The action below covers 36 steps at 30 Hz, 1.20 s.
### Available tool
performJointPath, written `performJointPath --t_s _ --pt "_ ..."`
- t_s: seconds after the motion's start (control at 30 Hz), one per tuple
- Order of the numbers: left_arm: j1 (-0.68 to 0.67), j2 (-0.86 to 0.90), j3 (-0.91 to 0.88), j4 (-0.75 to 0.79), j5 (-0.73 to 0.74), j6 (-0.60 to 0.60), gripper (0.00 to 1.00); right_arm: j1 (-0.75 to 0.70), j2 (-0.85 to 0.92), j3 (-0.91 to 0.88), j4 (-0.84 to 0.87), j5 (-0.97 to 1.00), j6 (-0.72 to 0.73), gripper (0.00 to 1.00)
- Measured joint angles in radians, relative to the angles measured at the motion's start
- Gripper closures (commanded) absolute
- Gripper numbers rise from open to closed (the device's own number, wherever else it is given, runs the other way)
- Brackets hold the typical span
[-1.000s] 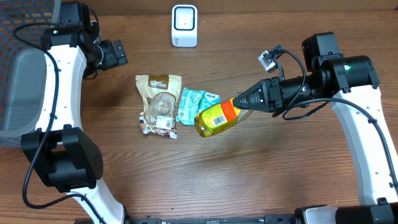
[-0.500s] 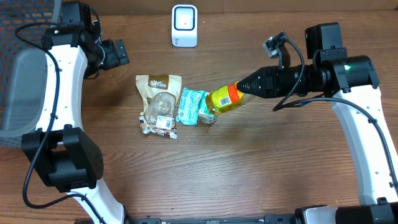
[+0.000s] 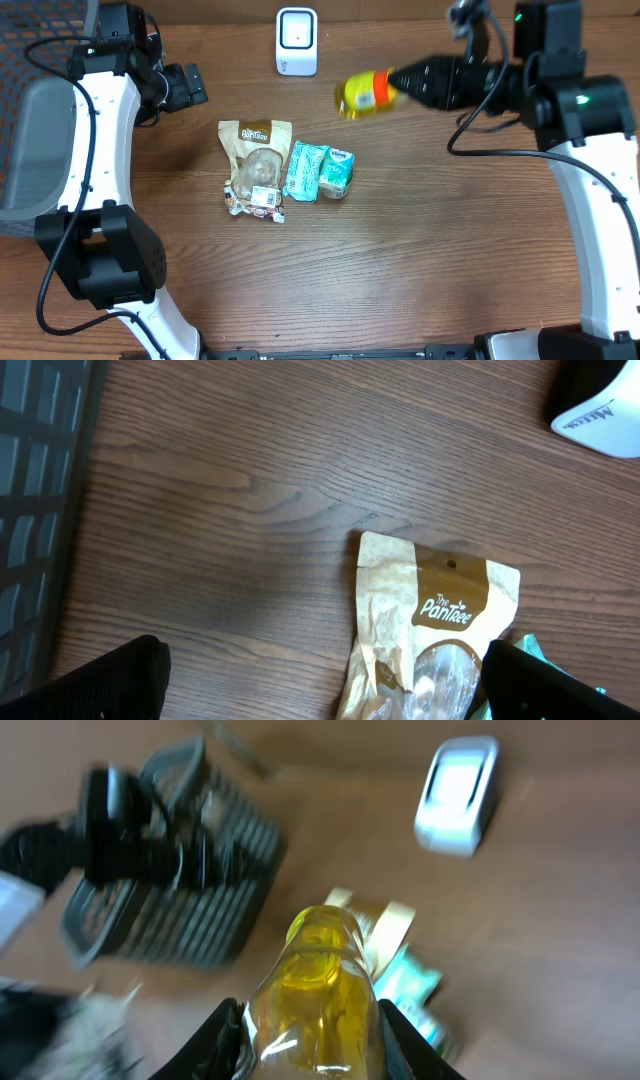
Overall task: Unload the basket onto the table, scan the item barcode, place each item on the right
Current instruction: 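Lift the yellow bottle and swing it toward the white scanner, then hold the bottle in front of the scanner with the right gripper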
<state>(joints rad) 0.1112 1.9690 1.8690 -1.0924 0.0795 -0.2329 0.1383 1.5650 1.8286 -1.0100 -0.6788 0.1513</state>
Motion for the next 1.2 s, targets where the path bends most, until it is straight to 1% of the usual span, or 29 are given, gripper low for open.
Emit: performJointPath --t_s 0.13,0.27,0.3,0.43,0.5,0.67,0.87,1.0,1.2 --pt "0.0 0.0 0.0 0.0 0.0 0.0 0.0 0.066 0.005 0.103 0.062 0.171 0.001 0.8" --pt "0.0 0.0 0.0 0.0 0.0 0.0 0.01 0.183 0.02 0.113 0.117 0.378 -0.035 0.8" --pt "0.0 0.0 0.0 0.0 0.0 0.0 0.0 0.217 0.035 0.113 0.131 0.444 -0.051 0.78" --pt "0.0 0.0 0.0 0.0 0.0 0.0 0.0 0.336 0.132 0.113 0.203 0.705 -0.142 0.77" --pt "0.0 0.0 0.0 0.0 0.0 0.0 0.0 0.39 0.213 0.113 0.256 0.825 -0.223 0.77" --pt "0.0 0.0 0.0 0.0 0.0 0.0 0.0 0.457 0.385 0.113 0.384 1.011 -0.37 0.77" --pt "0.0 0.0 0.0 0.0 0.0 0.0 0.0 0.467 0.561 0.111 0.591 1.114 -0.504 0.77" --pt "0.0 0.0 0.0 0.0 0.0 0.0 0.0 0.465 0.626 0.11 0.726 1.138 -0.544 0.77" --pt "0.0 0.0 0.0 0.0 0.0 0.0 0.0 0.465 0.678 0.11 0.922 1.152 -0.592 0.77"
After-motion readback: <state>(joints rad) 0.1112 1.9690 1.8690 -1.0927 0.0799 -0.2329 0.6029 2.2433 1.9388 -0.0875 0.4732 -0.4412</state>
